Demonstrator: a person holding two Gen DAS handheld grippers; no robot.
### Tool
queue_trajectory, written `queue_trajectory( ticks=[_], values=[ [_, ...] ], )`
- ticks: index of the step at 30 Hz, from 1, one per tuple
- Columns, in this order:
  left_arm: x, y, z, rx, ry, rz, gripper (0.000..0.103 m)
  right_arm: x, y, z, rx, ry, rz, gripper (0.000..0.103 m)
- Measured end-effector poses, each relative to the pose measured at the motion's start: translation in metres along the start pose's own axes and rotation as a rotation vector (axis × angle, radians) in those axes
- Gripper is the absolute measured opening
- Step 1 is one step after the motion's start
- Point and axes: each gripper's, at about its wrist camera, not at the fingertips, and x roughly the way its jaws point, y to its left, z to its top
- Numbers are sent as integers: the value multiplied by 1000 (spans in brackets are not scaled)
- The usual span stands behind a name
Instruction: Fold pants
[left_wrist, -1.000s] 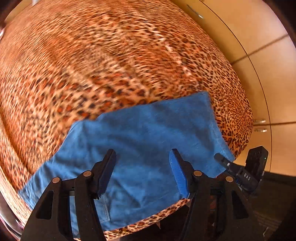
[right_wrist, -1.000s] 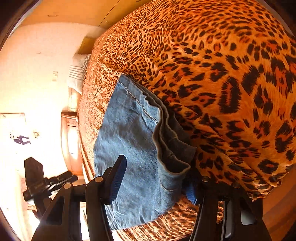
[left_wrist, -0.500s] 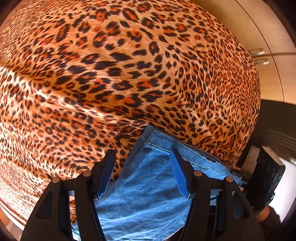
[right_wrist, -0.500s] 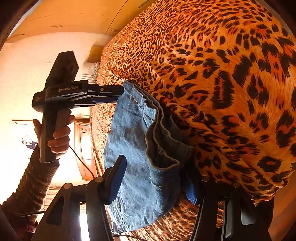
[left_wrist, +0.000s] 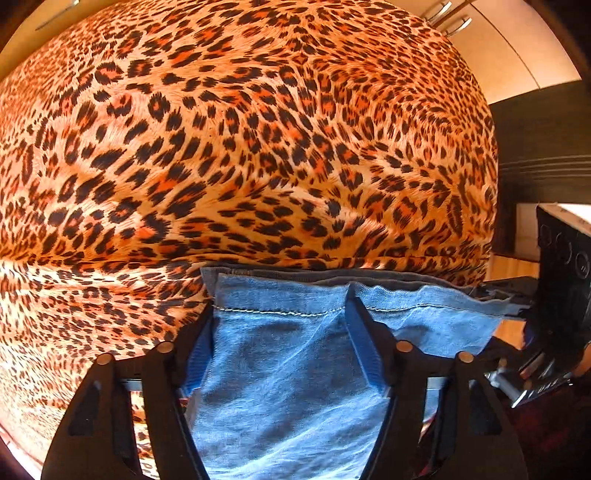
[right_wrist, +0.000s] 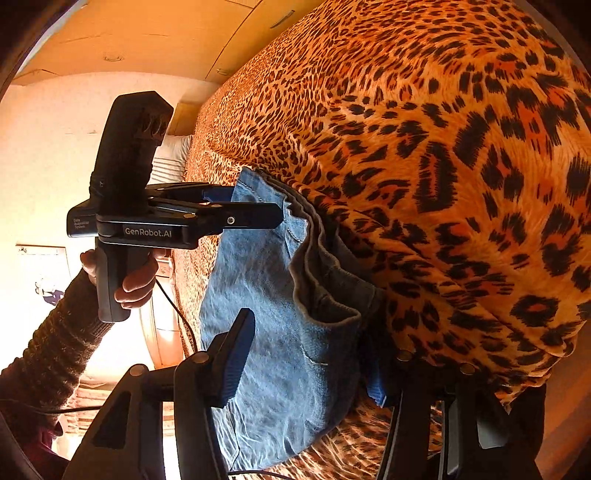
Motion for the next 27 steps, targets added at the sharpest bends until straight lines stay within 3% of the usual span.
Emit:
queue_trajectory(
  ticks=[2, 3, 4, 6, 10, 16, 21, 27],
  values=[
    [-5, -2, -3, -14, -20, -5, 41, -1, -4, -2, 26, -6, -21, 32],
    [-8, 0, -12, -32, -25, -29, 27, -1, -7, -2, 44, -8, -30, 22],
    [-10, 0, -15, -47, -34, -46, 23, -1, -11, -3, 64, -10, -36, 15],
    [-15, 8, -33, -63, -53, -60, 13, -2, -13, -3, 84, -9, -42, 13],
    [-36, 9, -61, -96, -114, -77, 12, -4, -2, -3, 49, -5, -46, 11],
    [-74, 7, -101, -143, -195, -75, 11, -11, 39, -6, -115, -2, -64, 11],
    [-108, 36, -135, -205, -254, -66, 11, -13, 76, -12, -234, 8, -80, 11],
    [-116, 41, -161, -297, -303, -48, 12, -5, 122, -24, -377, 42, -86, 11]
  ],
)
